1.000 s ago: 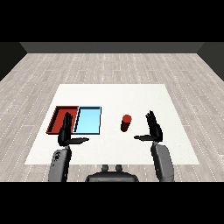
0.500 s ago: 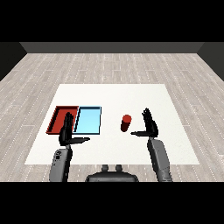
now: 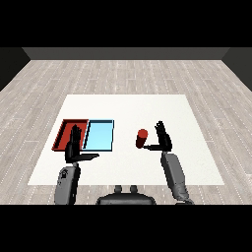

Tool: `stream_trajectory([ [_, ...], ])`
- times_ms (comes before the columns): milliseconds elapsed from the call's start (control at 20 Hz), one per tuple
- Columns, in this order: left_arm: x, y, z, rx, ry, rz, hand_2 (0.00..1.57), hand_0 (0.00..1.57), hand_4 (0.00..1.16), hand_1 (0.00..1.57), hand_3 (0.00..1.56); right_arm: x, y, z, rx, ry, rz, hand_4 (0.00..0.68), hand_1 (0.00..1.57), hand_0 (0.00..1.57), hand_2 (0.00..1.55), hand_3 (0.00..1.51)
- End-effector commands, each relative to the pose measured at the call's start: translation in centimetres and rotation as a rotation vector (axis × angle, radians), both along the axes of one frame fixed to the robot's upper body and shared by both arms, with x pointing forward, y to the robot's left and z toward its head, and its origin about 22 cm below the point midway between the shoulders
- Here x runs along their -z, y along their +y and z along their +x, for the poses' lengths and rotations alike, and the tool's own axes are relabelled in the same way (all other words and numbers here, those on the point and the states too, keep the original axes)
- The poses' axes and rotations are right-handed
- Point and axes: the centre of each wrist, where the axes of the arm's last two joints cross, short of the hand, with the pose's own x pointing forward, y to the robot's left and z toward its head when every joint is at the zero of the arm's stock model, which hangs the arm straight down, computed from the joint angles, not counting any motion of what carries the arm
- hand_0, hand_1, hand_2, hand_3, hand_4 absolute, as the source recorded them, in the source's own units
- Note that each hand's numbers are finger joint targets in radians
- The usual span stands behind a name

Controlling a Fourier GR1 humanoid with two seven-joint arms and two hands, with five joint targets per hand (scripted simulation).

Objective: Pick the red can and put it in the red box

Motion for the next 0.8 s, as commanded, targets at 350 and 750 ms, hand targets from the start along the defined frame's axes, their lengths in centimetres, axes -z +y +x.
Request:
stream_trajectory([
  [350, 2.1, -1.0, -0.2, -0.005, -0.007, -0.022, 0.0, 0.0, 0.0, 0.0, 0.0, 2.2, 1.2, 1.0, -0.014, 0.012, 0.067, 0.0, 0.0, 0.0, 0.0, 0.0],
  [750, 0.2, 0.5, 0.4, 0.006, 0.007, -0.022, 0.0, 0.0, 0.0, 0.0, 0.0, 2.4, 3.4, 2.9, -0.01, 0.03, 0.077, 0.0, 0.0, 0.0, 0.0, 0.0],
])
